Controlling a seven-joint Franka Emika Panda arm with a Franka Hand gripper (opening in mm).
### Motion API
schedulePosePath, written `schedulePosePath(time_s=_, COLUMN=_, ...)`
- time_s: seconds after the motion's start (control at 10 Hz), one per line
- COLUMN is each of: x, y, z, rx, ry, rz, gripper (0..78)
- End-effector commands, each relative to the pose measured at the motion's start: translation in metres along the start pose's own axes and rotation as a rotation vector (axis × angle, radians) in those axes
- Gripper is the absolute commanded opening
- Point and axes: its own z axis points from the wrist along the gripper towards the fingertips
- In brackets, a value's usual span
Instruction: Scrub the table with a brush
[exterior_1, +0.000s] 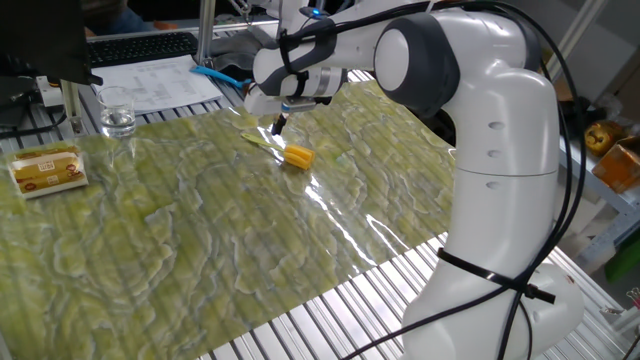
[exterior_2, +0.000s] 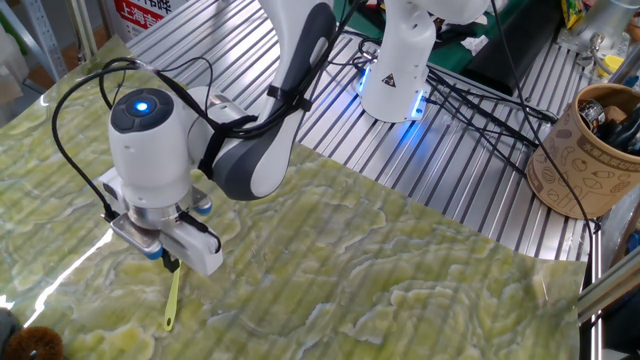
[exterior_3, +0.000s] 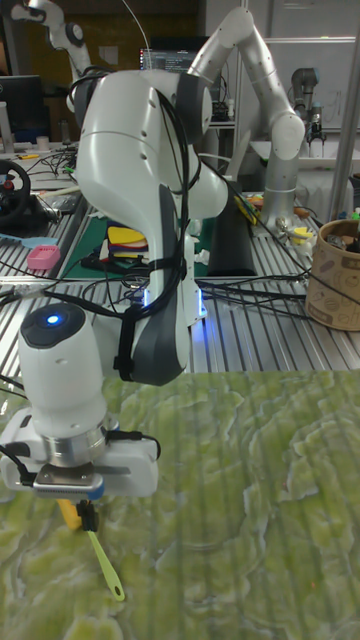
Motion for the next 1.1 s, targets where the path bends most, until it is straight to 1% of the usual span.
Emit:
schedulePosePath(time_s=0.1, x=-0.001, y=0.0, z=-0.002, rx=0.018, ry=0.069, rz=0.067, gripper=0.0)
schedulePosePath(time_s=0.5, x=-0.002, y=0.001, z=0.001, rx=0.024, ry=0.06, rz=0.075, gripper=0.0)
schedulePosePath(time_s=0.7, x=-0.003, y=0.002, z=0.004, rx=0.025, ry=0.058, rz=0.058, gripper=0.0)
schedulePosePath(time_s=0.9, x=-0.005, y=0.002, z=0.009, rx=0.036, ry=0.059, rz=0.034, gripper=0.0)
schedulePosePath(time_s=1.0, x=-0.01, y=0.003, z=0.021, rx=0.034, ry=0.049, rz=0.014, gripper=0.0)
schedulePosePath(time_s=1.1, x=-0.011, y=0.002, z=0.029, rx=0.034, ry=0.041, rz=0.003, gripper=0.0)
